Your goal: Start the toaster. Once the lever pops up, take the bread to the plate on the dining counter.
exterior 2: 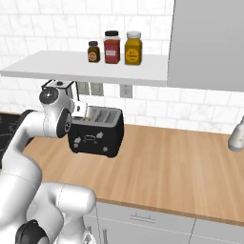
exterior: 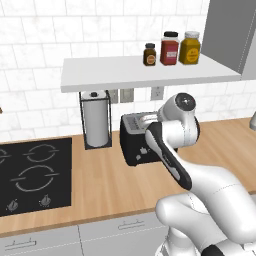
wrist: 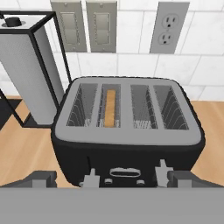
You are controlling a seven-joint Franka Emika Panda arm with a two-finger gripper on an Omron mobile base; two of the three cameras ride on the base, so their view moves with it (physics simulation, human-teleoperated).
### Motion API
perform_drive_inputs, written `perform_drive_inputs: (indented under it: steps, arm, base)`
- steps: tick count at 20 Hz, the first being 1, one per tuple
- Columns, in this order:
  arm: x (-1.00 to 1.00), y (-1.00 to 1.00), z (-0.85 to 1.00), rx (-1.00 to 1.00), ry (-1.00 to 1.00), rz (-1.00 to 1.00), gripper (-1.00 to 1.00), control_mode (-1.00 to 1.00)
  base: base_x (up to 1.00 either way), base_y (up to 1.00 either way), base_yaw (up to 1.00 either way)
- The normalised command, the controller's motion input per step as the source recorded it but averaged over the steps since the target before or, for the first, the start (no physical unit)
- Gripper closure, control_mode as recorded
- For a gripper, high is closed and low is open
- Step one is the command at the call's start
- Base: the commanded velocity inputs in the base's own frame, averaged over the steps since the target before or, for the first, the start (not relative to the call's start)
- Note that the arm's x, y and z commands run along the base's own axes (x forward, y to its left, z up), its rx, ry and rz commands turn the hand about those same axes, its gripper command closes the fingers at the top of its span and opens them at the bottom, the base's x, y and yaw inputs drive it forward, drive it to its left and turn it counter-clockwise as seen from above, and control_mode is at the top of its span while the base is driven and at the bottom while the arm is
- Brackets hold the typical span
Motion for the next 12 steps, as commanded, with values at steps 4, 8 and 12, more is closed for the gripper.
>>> perform_drive_inputs:
  steps: [4, 8, 12]
  arm:
    - [0.00, 0.00, 0.00, 0.00, 0.00, 0.00, -1.00, -1.00]
    - [0.00, 0.00, 0.00, 0.00, 0.00, 0.00, -1.00, -1.00]
    - [0.00, 0.00, 0.00, 0.00, 0.00, 0.00, -1.00, -1.00]
  base:
    - [0.00, 0.00, 0.00]
    - [0.00, 0.00, 0.00]
    - [0.00, 0.00, 0.00]
